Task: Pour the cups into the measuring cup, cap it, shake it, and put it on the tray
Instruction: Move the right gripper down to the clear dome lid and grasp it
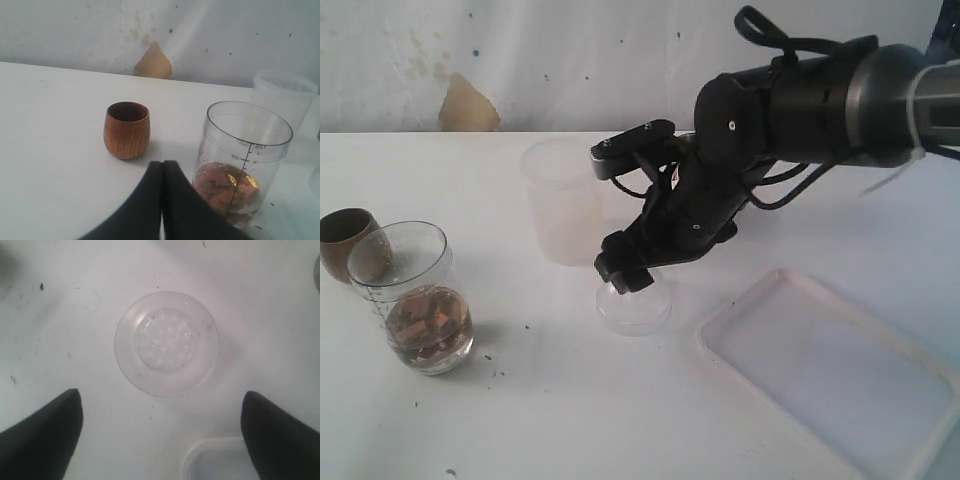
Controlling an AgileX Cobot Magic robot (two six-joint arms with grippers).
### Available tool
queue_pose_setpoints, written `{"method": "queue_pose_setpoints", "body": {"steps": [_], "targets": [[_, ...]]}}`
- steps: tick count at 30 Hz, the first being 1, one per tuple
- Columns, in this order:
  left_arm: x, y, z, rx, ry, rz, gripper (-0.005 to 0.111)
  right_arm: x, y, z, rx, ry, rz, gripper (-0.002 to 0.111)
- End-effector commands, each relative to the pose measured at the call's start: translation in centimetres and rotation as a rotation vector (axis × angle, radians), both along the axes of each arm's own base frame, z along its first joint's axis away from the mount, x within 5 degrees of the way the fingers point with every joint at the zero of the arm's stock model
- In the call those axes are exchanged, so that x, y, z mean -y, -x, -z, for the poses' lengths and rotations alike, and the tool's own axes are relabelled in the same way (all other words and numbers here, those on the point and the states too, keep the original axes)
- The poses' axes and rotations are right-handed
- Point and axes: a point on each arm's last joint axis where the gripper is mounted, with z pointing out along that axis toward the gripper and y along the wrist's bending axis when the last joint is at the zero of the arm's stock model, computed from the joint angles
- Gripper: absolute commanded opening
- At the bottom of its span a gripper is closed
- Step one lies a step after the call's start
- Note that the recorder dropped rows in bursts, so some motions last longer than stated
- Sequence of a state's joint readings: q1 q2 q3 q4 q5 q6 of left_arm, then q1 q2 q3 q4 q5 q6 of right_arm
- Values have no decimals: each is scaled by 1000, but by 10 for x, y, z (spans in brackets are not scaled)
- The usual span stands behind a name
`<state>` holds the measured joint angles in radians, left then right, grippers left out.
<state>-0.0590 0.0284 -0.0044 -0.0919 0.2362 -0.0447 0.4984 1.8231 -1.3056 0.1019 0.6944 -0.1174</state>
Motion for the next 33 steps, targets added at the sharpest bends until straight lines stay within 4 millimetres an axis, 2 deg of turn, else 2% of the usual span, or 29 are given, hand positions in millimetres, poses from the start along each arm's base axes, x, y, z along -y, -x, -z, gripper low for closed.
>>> {"method": "queue_pose_setpoints", "body": {"steps": [1,4,8,16,23,26,30,33], "targets": [[0,0,1,1,-8,4,0,-11,-11,9,59,-60,12,79],[0,0,1,1,-8,4,0,-22,-15,23,86,-66,-4,76],[0,0,1,1,-8,4,0,-24,-19,36,84,-60,-1,75],[0,0,1,1,-8,4,0,-24,-21,34,96,-55,-9,61],[0,0,1,1,-8,4,0,-24,-22,30,84,-20,-31,37],[0,0,1,1,-8,4,0,-23,-22,30,80,-18,-31,41],[0,0,1,1,-8,4,0,-23,-22,30,80,-18,-31,57],[0,0,1,1,-8,4,0,-23,-22,30,79,-17,-31,58]]}}
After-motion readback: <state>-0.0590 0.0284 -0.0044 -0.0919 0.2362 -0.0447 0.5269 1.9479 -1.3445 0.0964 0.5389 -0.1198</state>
